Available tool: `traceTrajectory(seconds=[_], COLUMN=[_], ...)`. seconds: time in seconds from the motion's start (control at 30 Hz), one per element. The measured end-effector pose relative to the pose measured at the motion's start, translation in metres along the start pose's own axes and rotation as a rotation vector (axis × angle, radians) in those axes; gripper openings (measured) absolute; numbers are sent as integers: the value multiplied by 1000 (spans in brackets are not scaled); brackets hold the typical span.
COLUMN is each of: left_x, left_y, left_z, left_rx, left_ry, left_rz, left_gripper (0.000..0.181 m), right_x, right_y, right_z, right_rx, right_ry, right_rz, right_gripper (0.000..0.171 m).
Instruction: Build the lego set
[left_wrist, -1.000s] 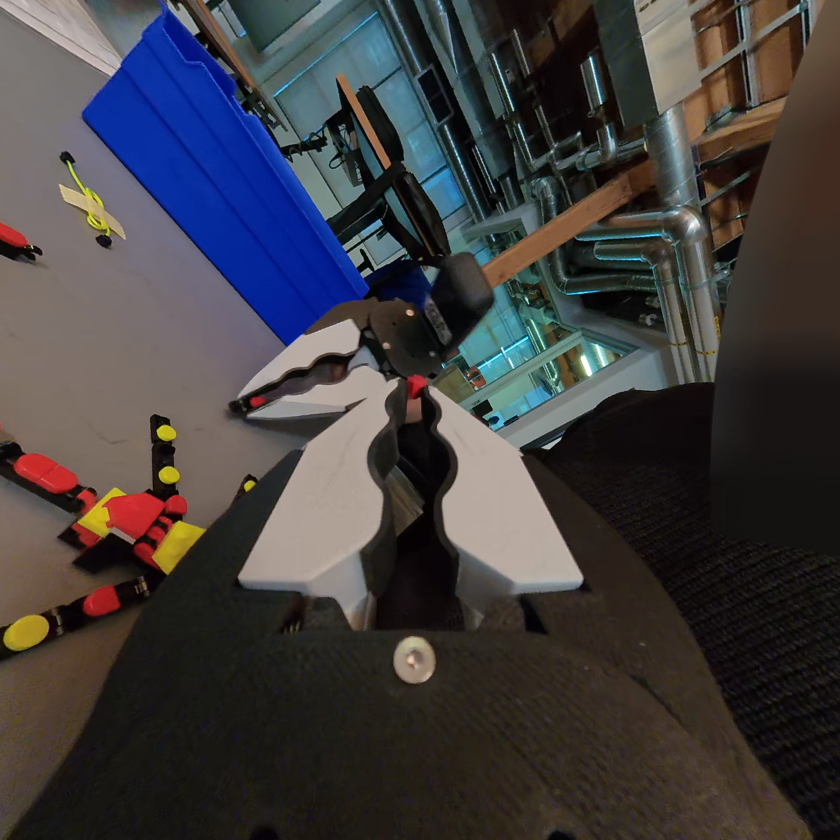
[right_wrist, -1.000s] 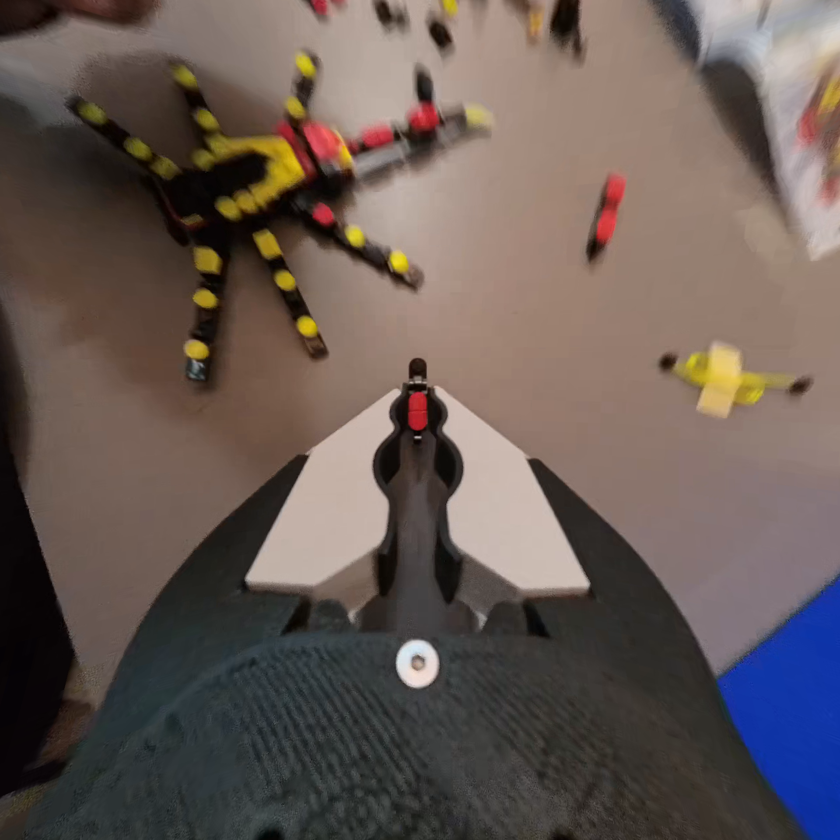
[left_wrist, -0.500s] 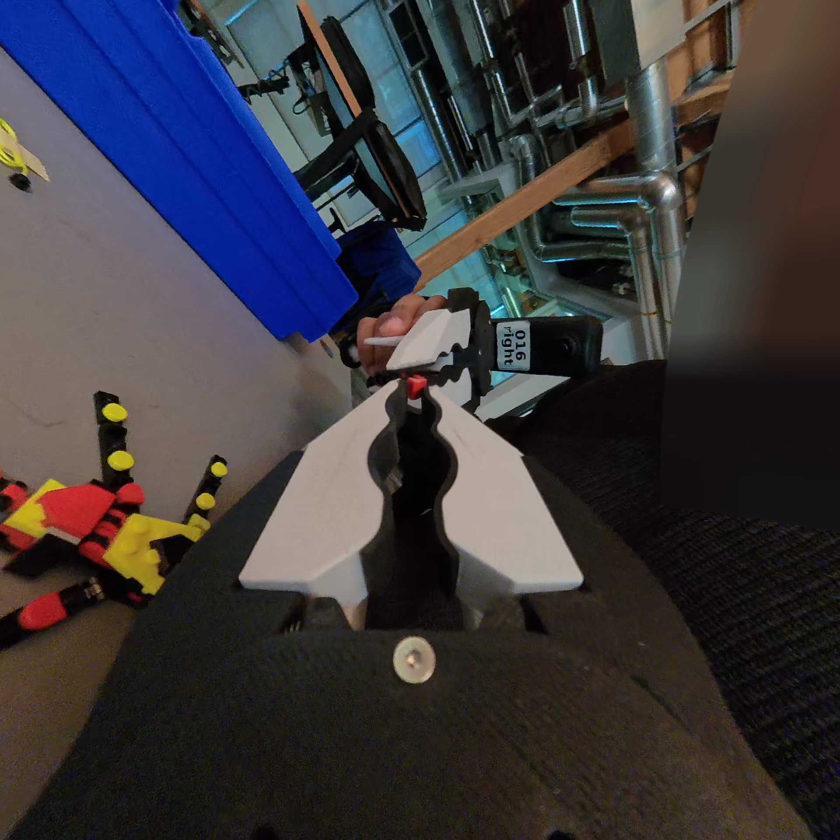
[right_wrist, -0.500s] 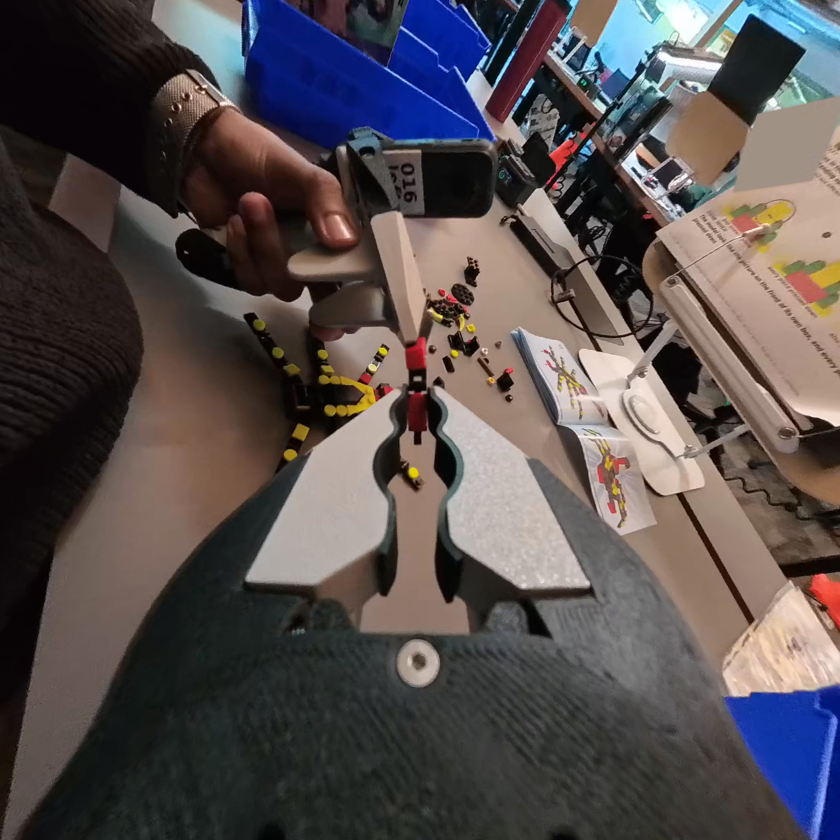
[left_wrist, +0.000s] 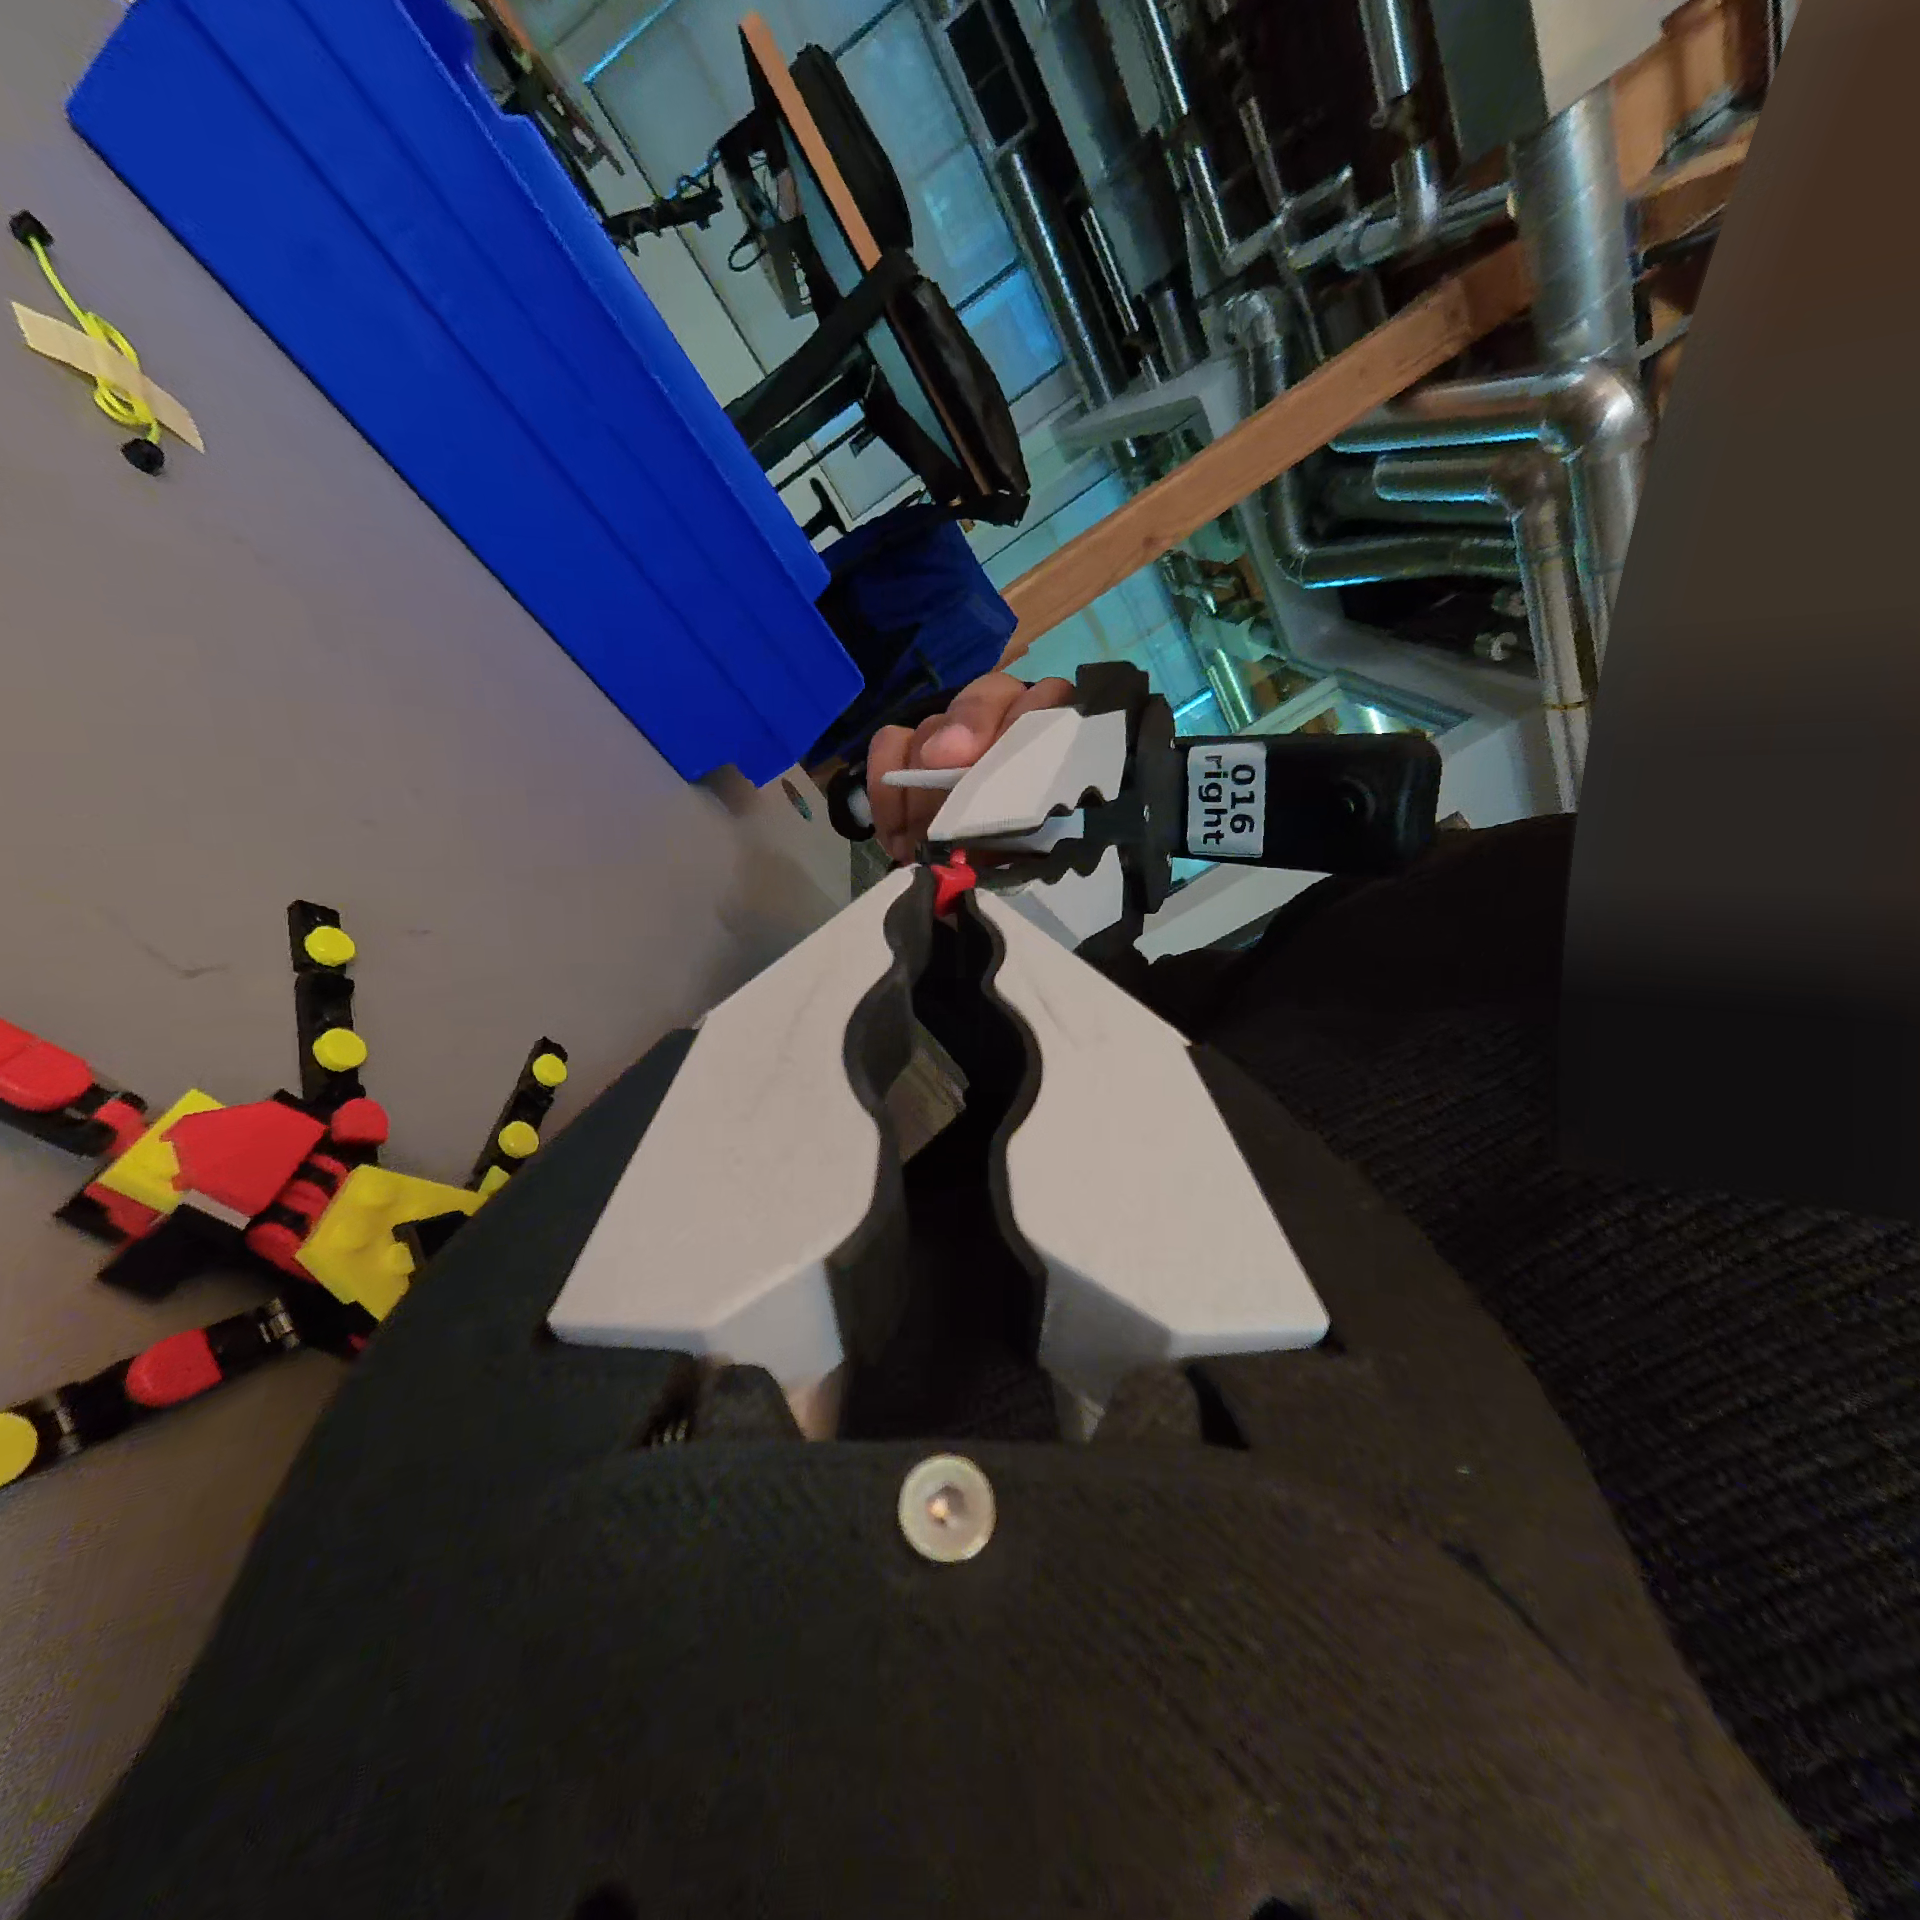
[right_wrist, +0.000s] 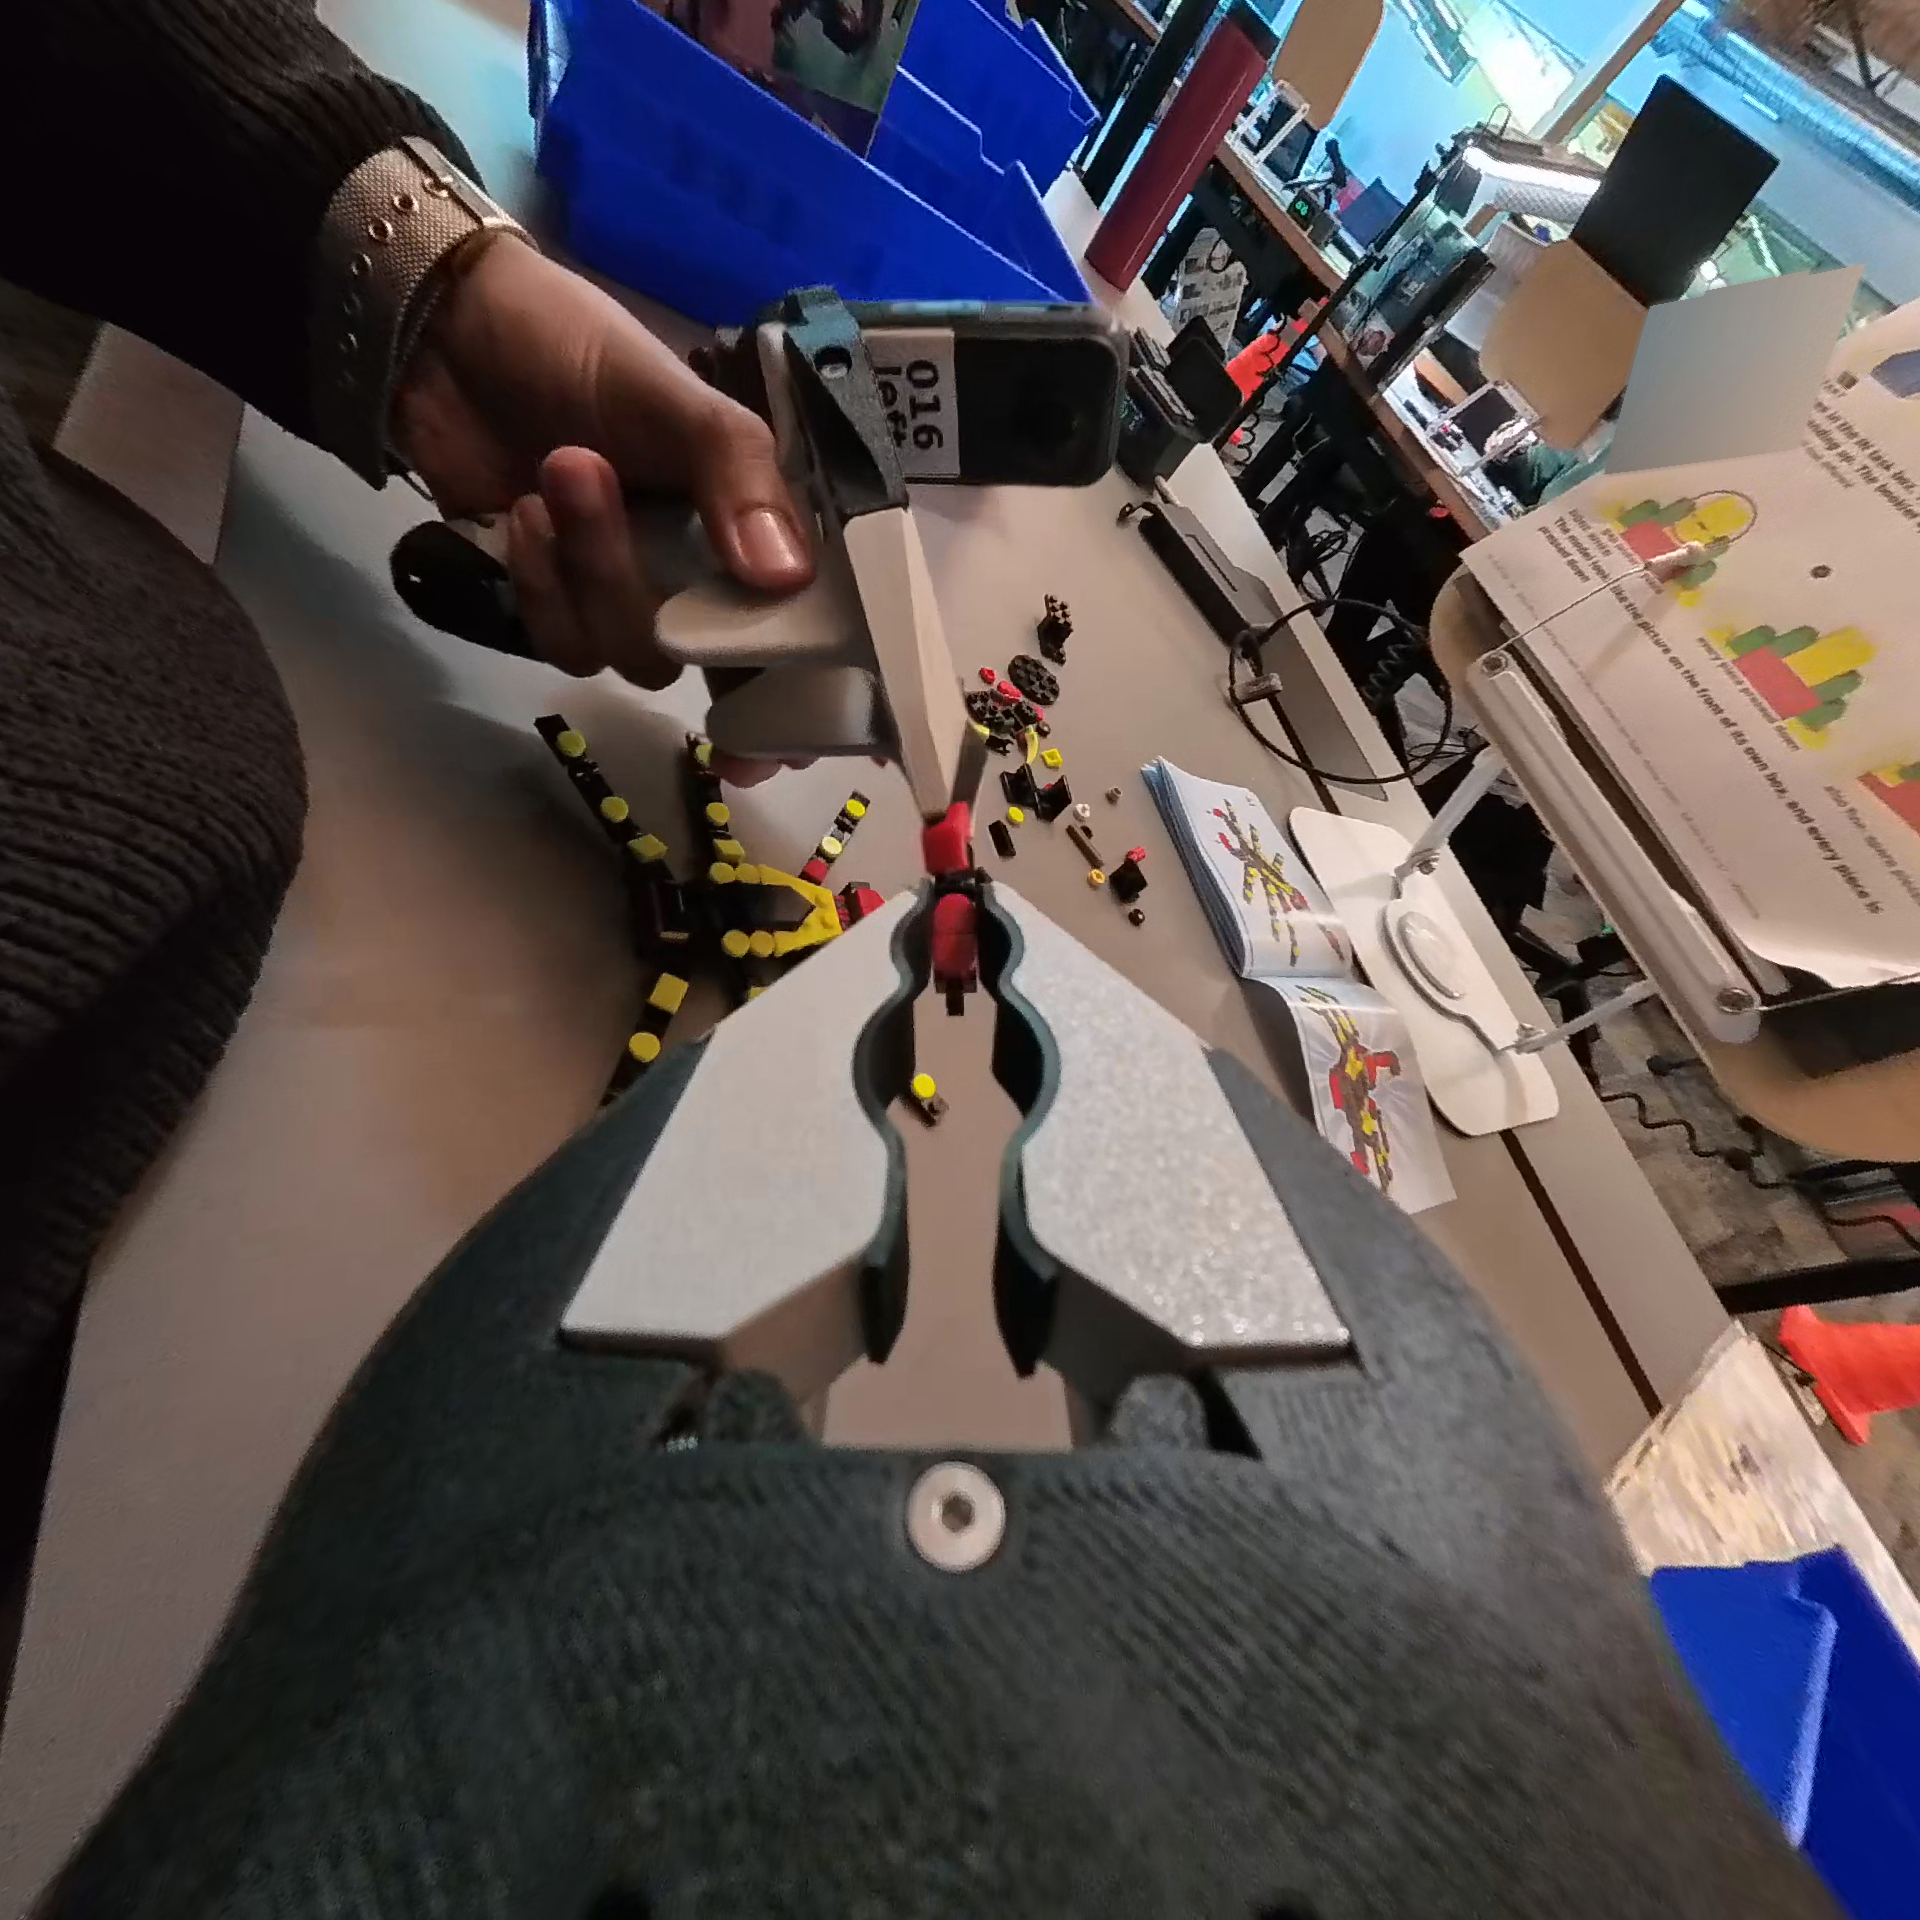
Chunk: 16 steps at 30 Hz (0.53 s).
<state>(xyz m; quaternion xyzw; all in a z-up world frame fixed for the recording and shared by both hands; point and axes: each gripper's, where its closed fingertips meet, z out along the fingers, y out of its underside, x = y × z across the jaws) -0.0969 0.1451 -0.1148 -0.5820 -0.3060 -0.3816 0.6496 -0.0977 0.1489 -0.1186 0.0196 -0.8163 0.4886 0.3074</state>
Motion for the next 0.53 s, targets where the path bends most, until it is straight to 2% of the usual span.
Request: traceTrajectory(seconds=[0.4,0.53], left_x=[2,9], left_y=[-3,-6], left_z=[0,0], left_rx=[42,71], left_ry=[67,156], left_rz=[-122,-229], left_gripper=[1,1], right_x=[1,3], right_y=[-6,-15], right_z=[-3,-6], right_rx=[49,116], right_ry=[15,10], right_rz=[-9,41], right_gripper=[5,5])
